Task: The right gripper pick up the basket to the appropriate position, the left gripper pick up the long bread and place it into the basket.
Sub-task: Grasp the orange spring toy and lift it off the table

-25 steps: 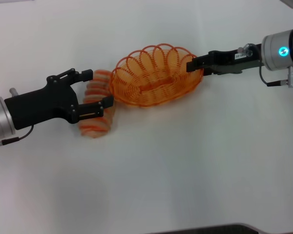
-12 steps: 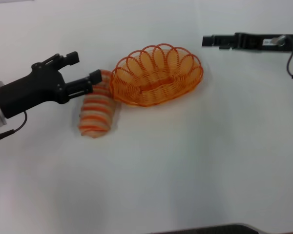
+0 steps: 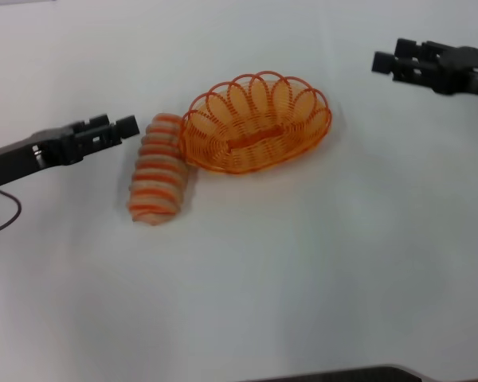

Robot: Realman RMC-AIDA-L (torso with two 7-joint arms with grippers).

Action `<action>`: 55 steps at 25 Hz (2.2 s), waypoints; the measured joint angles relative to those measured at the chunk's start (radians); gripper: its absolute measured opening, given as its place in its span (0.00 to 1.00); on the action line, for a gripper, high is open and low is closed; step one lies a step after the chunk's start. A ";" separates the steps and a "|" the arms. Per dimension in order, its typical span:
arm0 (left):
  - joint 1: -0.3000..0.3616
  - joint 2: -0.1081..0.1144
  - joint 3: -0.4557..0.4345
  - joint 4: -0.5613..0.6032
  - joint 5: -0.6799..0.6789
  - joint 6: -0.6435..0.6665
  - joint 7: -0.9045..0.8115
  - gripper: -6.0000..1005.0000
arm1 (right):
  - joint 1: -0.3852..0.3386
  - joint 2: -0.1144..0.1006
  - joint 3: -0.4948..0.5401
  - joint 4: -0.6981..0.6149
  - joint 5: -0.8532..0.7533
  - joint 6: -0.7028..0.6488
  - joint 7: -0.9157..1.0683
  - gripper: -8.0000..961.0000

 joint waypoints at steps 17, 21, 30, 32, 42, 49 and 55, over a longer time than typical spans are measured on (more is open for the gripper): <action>-0.112 0.100 0.232 0.170 0.185 0.165 -0.379 0.90 | -0.141 0.000 0.017 0.040 -0.121 -0.131 -0.431 0.87; -0.133 0.086 0.241 0.257 0.258 0.183 -0.455 0.90 | -0.144 0.003 0.022 0.042 -0.130 -0.122 -0.432 0.87; -0.226 -0.018 0.270 0.433 0.560 0.154 -0.670 0.90 | -0.141 0.003 0.046 0.042 -0.131 -0.121 -0.428 0.87; -0.244 -0.040 0.272 0.460 0.609 0.152 -0.705 0.90 | -0.139 0.004 0.051 0.042 -0.131 -0.120 -0.428 0.87; -0.279 -0.074 0.419 0.540 0.738 0.079 -0.902 0.90 | -0.130 0.004 0.069 0.042 -0.130 -0.100 -0.426 0.87; -0.292 -0.076 0.532 0.532 0.767 0.026 -1.017 0.90 | -0.126 0.004 0.071 0.042 -0.131 -0.095 -0.420 0.87; -0.299 -0.078 0.603 0.528 0.791 -0.003 -1.090 0.90 | -0.126 0.005 0.068 0.042 -0.132 -0.076 -0.420 0.87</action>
